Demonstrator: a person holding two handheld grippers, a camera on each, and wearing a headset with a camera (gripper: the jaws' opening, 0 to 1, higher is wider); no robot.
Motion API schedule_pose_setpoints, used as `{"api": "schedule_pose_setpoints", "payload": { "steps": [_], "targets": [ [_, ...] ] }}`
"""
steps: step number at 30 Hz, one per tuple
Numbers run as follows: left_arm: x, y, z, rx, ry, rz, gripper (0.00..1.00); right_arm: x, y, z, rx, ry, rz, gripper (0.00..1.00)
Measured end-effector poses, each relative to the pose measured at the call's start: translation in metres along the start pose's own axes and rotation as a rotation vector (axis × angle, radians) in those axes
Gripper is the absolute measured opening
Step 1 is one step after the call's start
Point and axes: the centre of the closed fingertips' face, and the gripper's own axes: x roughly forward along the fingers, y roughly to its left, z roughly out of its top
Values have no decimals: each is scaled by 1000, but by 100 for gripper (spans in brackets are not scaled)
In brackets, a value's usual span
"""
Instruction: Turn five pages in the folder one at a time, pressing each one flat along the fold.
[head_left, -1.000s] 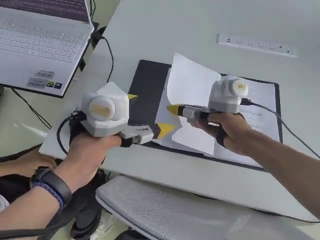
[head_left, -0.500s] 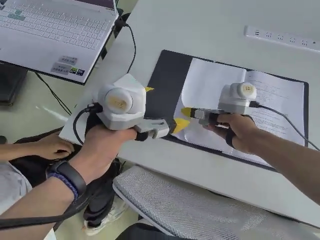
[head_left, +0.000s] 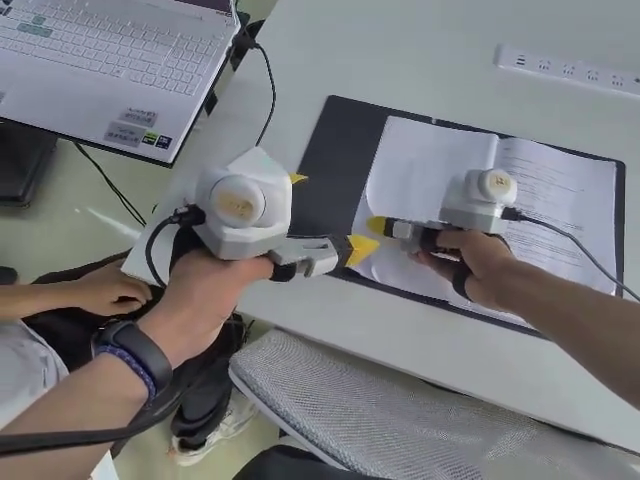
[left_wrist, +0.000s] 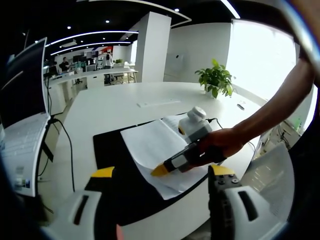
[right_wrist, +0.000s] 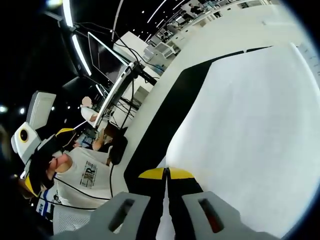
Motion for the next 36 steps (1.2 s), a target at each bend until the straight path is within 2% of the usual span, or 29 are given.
{"api": "schedule_pose_setpoints", "payload": {
  "steps": [4, 10, 16, 20, 25, 31, 36],
  "targets": [
    [1, -1, 1, 2, 0, -3, 72, 0, 0, 0, -1, 1, -1, 0],
    [2, -2, 1, 7, 2, -7, 73, -1, 4, 2, 4, -15, 23, 9],
    [7, -1, 2, 7, 2, -14, 72, -11, 13, 12, -13, -46, 46, 14],
    [16, 1, 0, 8, 8, -21, 70, -25, 27, 18, -30, -70, 58, 16],
    [28, -3, -4, 23, 25, -43, 67, -48, 38, 27, -60, -103, 57, 17],
    [49, -7, -14, 66, 58, -82, 56, -75, 41, 40, -101, -144, 39, 18],
    [68, -7, -28, 90, 96, -106, 45, -99, 40, 57, -132, -192, 20, 17]
  ]
}}
